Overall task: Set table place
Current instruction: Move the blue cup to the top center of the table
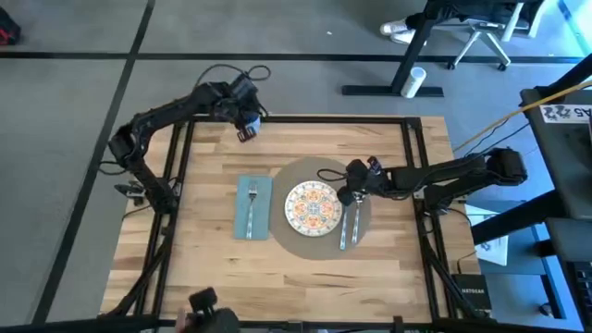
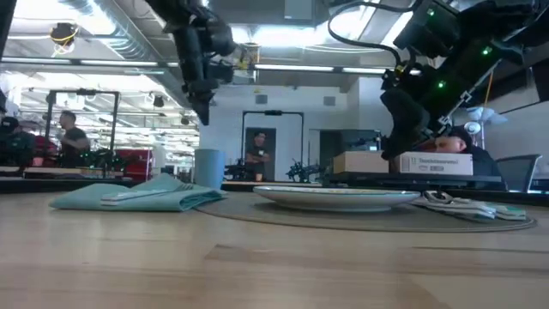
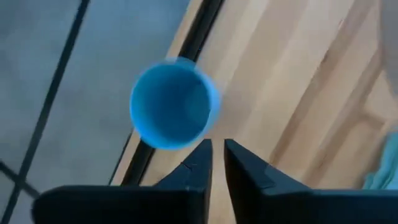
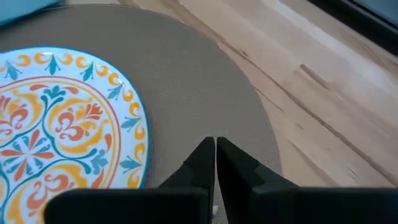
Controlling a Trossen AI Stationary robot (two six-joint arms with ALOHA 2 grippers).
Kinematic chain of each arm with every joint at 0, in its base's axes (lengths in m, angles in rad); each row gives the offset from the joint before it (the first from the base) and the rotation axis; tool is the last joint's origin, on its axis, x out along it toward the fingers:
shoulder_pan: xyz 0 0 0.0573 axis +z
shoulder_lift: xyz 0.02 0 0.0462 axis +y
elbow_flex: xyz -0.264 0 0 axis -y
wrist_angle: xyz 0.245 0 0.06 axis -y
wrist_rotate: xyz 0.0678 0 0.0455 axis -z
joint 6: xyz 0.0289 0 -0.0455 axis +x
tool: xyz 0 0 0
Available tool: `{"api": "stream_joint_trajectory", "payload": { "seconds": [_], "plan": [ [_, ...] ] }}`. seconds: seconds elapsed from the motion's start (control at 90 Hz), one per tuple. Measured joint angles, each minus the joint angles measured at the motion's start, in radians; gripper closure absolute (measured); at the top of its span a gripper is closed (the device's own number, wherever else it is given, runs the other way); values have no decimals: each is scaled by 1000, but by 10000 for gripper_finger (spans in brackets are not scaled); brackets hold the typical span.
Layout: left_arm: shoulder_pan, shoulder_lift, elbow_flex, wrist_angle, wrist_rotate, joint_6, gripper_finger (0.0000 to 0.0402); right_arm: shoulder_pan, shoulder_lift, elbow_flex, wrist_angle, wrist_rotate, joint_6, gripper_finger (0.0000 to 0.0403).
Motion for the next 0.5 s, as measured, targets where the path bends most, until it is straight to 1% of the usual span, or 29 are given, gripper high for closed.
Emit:
{"api": "stream_joint_trajectory", "payload": {
  "seconds": [0.167, 0.256, 0.344, 0.5],
  "plan": [
    [13, 49, 0, 10, -1, 86, 315, 0, 0, 0, 0, 0, 0, 400],
    [12, 77, 0, 39, -42, 126, 301, 0, 0, 0, 0, 0, 0, 400],
    [12, 104, 0, 62, -82, 160, 293, 0, 0, 0, 1, 0, 0, 400],
    [23, 152, 0, 75, -92, 170, 290, 0, 0, 0, 1, 0, 0, 400]
  ]
}}
